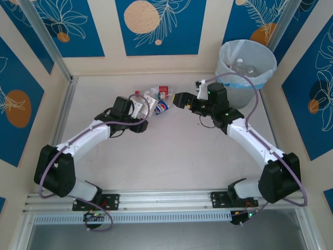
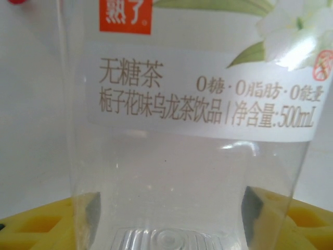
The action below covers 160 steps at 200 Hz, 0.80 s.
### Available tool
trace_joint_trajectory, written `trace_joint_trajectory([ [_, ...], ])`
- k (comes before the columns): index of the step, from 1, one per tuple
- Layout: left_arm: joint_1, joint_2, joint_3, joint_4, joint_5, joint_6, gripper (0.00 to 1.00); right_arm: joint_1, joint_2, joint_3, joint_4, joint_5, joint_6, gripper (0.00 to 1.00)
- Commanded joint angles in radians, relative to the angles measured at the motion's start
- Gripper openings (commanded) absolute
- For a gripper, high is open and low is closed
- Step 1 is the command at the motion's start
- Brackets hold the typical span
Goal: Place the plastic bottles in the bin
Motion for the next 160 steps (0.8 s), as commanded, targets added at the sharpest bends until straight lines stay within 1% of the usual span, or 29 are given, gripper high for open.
trace_joint_trajectory([
  [1,-0.034,-0.039,-0.024,0.092,0.033,0.026,0.33,0.021,0.039,0.082,-0.011,-0.067,0.001,1.0],
  [43,-0.102,-0.066,-0.03,0.092,0.057,0.067,0.34,0.056,0.118,0.172,-0.051,-0.085,0.01,1.0],
  [90,-0.132,-0.083,-0.042,0.12,0.071,0.072,0.34,0.066,0.169,0.251,-0.172,0.017,-0.004,0.98],
  [121,-0.156,-0.083,-0.041,0.139,0.063,0.07,0.35,0.068,0.195,0.297,-0.228,-0.006,-0.036,0.95],
  [160,-0.168,-0.078,-0.036,0.155,0.074,0.065,0.35,0.077,0.224,0.311,-0.25,-0.017,-0.042,0.91],
])
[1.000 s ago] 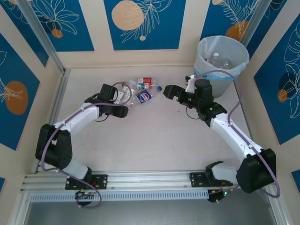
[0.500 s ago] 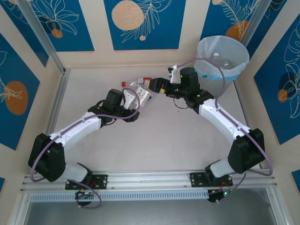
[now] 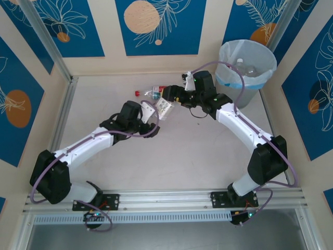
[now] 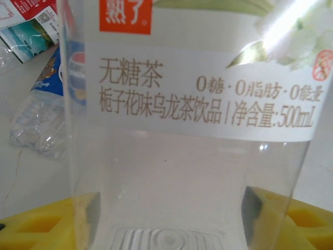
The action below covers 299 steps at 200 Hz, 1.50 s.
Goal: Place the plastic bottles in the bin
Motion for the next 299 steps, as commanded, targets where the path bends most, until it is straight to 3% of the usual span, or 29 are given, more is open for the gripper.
trace_joint_trajectory([
  [1,-0.014,-0.017,-0.002,0.044,0.029,0.013,0.35,0.012,0.026,0.038,-0.056,-0.011,-0.026,0.91],
  [90,-0.019,-0.018,0.006,0.024,0.037,0.013,0.35,0.026,0.063,0.067,-0.073,-0.037,-0.063,0.67],
  [206,-0.02,-0.024,0.035,0.025,0.129,-0.007,0.41,0.018,-0.02,-0.03,0.037,-0.033,-0.082,0.39],
  [258,-0.019,-0.038,0.04,0.046,0.129,-0.043,0.8,0.015,-0.058,-0.053,0.067,-0.044,-0.085,0.34],
  [299,-0.019,-0.066,0.014,0.098,0.181,-0.057,0.96,0.015,-0.068,-0.062,0.079,-0.048,-0.081,0.32],
])
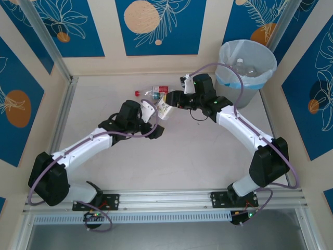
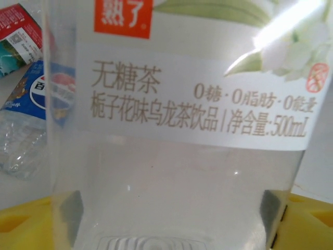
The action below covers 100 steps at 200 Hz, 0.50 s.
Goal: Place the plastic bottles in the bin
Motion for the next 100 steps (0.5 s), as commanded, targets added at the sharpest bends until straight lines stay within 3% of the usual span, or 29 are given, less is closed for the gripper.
trace_joint_trajectory([
  [1,-0.011,-0.04,0.008,0.066,0.083,-0.014,0.97,0.004,-0.037,-0.013,0.049,-0.03,-0.002,0.32],
  [67,-0.01,-0.199,-0.078,0.237,0.139,-0.092,0.99,-0.039,-0.089,0.015,0.005,-0.01,-0.043,0.31],
  [100,-0.011,-0.271,-0.135,0.314,0.017,-0.158,0.99,-0.094,-0.146,0.038,-0.007,0.054,-0.103,0.31],
])
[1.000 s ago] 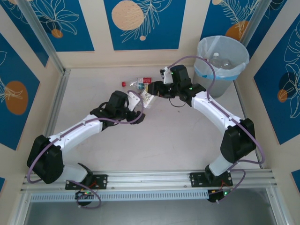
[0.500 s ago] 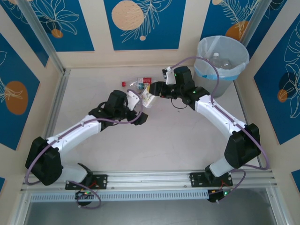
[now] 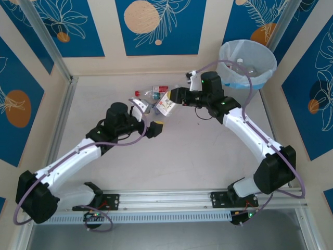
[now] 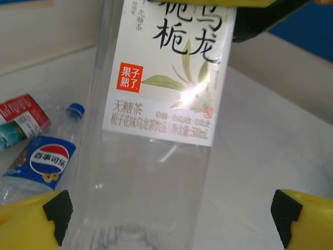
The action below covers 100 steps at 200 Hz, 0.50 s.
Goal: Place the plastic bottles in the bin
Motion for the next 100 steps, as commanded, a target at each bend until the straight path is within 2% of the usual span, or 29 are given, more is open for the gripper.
trace_joint_trajectory([
  [1,-0.01,-0.053,-0.037,0.11,-0.058,-0.069,0.99,-0.045,-0.054,0.043,-0.009,0.064,-0.068,0.31],
  [21,-0.009,-0.066,-0.057,0.097,-0.164,-0.103,0.99,-0.083,-0.078,0.059,0.003,0.097,-0.088,0.31],
  [54,-0.009,-0.068,-0.093,0.109,-0.175,-0.132,0.99,-0.138,-0.094,0.11,0.011,0.122,-0.135,0.31],
  [81,-0.009,-0.068,-0.11,0.108,-0.206,-0.162,0.99,-0.181,-0.105,0.157,0.005,0.212,-0.197,0.31],
  [100,-0.01,-0.071,-0.125,0.115,-0.254,-0.189,0.99,-0.229,-0.123,0.155,0.06,0.27,-0.178,0.32],
])
